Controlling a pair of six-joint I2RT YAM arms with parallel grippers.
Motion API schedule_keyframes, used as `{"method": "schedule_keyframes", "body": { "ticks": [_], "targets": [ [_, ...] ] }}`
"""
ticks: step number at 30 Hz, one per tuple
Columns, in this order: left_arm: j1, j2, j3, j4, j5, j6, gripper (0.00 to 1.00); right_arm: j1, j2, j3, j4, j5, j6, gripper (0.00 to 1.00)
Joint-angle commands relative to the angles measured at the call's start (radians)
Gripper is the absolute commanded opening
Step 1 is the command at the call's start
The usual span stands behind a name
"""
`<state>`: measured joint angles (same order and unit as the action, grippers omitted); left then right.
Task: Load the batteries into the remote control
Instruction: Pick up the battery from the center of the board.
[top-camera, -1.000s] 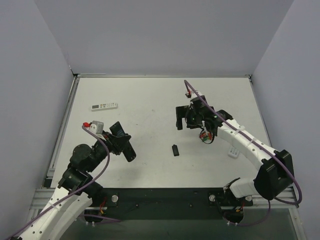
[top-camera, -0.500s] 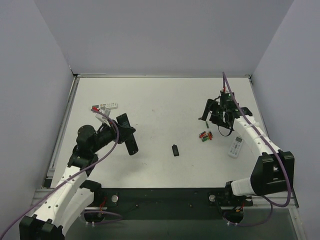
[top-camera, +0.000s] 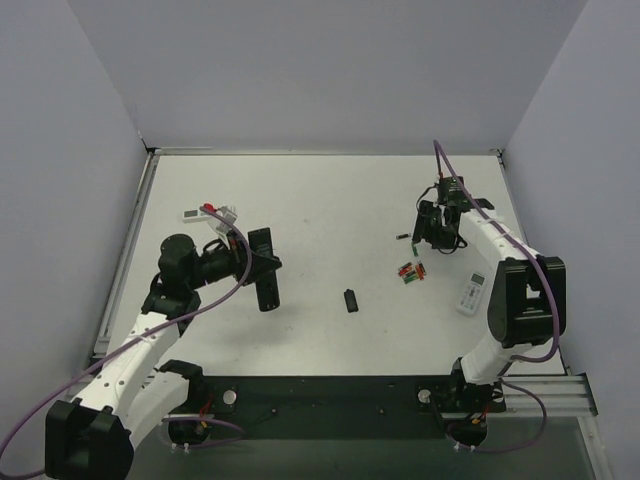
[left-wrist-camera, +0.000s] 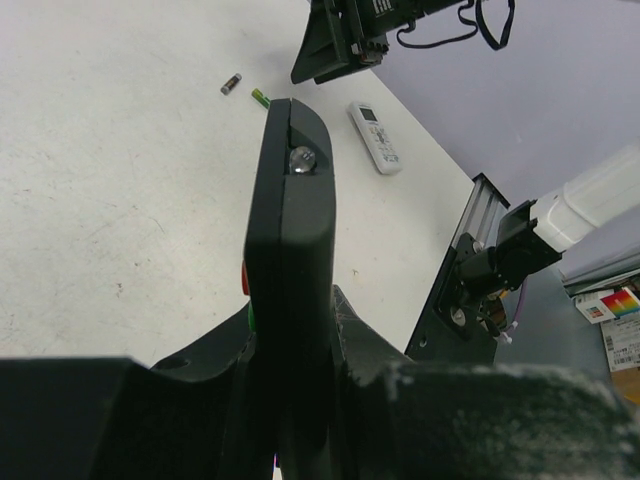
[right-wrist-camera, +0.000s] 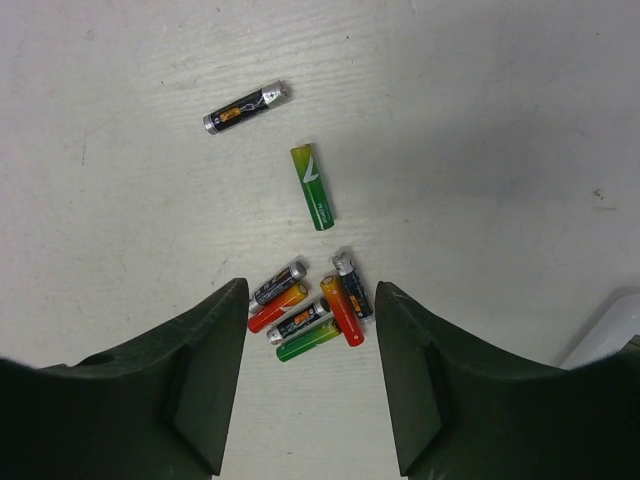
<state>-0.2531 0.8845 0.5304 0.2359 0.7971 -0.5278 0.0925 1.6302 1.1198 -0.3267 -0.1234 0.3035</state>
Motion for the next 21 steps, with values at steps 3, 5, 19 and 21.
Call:
{"method": "schedule_keyframes", "body": {
  "ticks": [3,5,19,21],
  "targets": [
    [0.006,0.019,0.043,-0.032,0.037,0.089,0.0,0.0,0.063,0.089,-0.052,-0.01,-0.076,0.41],
    [0.005,0.028,0.043,-0.03,0.037,0.088,0.0,0.0,0.086,0.104,-0.052,-0.013,-0.081,0.39],
    [0.018,0.064,0.042,-0.027,0.042,0.086,0.0,0.0,0.232,0.21,-0.084,-0.004,-0.115,0.24],
    [0.018,0.068,0.043,-0.027,0.042,0.086,0.0,0.001,0.247,0.221,-0.092,-0.005,-0.122,0.24]
  ]
}}
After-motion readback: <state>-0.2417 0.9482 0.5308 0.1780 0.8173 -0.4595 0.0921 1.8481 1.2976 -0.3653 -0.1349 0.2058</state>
